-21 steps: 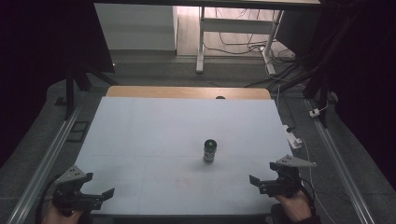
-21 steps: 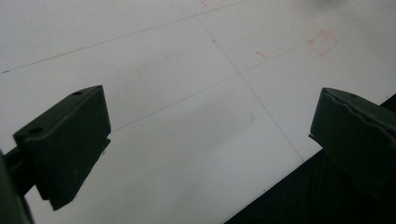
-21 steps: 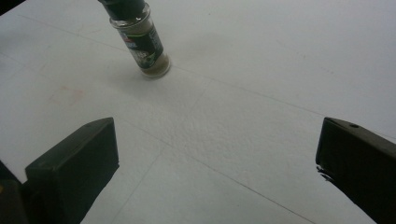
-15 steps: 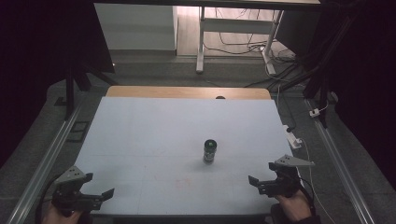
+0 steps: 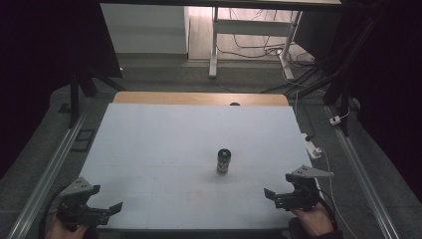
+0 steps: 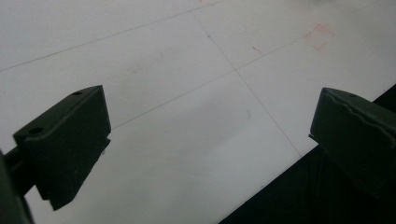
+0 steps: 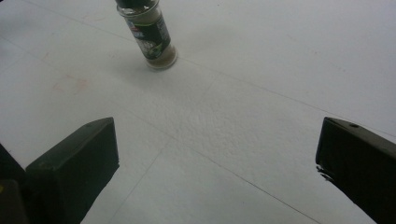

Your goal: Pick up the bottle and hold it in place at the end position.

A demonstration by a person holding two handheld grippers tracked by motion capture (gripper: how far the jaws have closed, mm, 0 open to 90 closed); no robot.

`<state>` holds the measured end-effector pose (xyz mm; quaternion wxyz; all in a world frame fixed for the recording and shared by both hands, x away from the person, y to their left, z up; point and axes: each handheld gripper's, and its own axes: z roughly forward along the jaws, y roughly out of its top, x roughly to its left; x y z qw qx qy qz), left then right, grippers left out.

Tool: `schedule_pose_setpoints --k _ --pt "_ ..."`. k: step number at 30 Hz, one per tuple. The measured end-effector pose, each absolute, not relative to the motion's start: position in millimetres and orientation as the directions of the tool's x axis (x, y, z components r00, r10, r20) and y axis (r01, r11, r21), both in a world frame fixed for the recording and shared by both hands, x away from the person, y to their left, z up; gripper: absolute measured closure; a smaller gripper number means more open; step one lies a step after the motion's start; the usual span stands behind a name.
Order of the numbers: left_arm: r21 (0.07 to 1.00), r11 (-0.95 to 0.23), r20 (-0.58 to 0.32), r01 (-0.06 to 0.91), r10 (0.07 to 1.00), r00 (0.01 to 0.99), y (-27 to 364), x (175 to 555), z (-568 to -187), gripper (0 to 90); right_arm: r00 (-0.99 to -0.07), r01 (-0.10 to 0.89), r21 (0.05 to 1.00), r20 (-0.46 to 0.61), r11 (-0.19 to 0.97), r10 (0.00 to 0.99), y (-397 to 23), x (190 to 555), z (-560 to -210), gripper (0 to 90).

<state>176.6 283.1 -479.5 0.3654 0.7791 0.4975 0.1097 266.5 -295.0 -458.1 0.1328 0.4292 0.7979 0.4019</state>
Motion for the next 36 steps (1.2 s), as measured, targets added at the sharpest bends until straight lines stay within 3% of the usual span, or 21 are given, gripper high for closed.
schedule_pose_setpoints --k 36 --pt "0.682 -0.233 -0.202 0.693 0.851 0.485 284 177 -479 0.0 -0.698 0.504 0.781 0.117 0.369 0.706 -271 268 -455 0.0"
